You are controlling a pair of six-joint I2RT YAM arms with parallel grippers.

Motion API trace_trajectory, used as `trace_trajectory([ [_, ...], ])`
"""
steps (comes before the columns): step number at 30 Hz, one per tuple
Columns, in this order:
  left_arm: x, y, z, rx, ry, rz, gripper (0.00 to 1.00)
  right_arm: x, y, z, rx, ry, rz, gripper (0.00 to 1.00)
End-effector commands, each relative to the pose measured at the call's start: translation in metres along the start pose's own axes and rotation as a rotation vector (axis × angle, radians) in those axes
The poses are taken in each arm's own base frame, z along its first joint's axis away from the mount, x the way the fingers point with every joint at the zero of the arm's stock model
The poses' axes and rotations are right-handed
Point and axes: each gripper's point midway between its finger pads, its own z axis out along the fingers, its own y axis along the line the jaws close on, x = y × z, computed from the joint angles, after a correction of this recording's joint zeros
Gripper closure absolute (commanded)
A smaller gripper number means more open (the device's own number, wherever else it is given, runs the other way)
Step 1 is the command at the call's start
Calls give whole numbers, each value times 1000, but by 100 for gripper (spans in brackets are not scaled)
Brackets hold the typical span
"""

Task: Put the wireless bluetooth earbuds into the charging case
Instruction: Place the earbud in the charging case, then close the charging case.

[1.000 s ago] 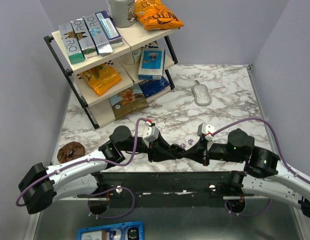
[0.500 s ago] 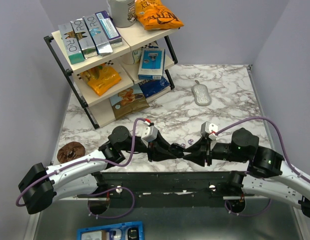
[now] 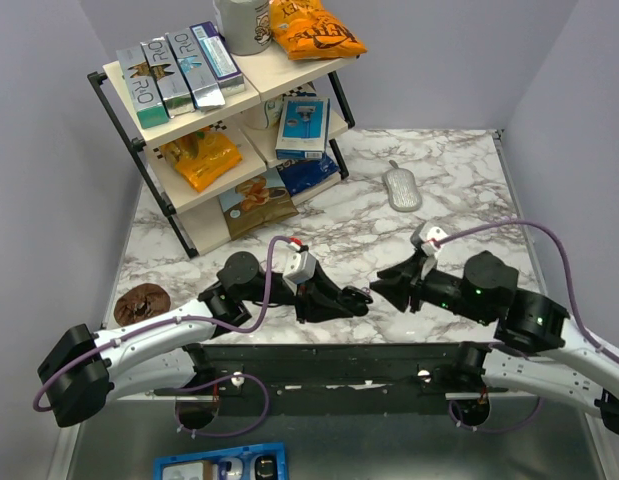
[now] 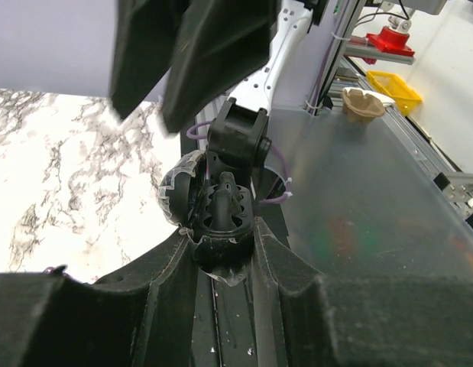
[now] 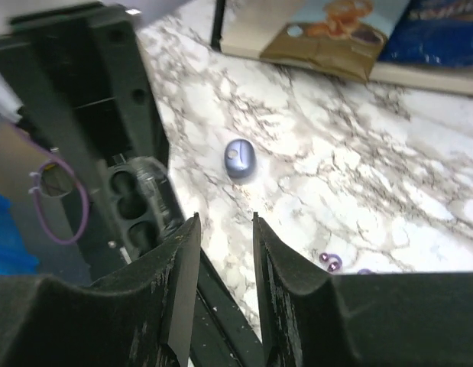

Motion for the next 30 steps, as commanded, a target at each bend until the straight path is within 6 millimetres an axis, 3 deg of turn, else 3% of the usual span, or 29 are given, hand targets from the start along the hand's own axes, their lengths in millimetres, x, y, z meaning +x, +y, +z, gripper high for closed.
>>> trace_trajectory([
  [1,0,-4,0,20,-15,24,100,13,-15,19,113,80,66,58],
  [6,3,-4,-1,14,-11,18,100,18,-8,30,84,110,80,58],
  [12,5,0,-1,-4,-3,14,100,7,7,24,-11,51,64,58],
  [16,5,2,0,-10,-1,13,100,13,18,22,-82,66,52,59],
  [25,3,5,2,-19,-3,22,100,28,27,23,-138,107,55,59],
  [30,4,6,2,-21,0,22,100,23,23,19,-111,84,58,59],
])
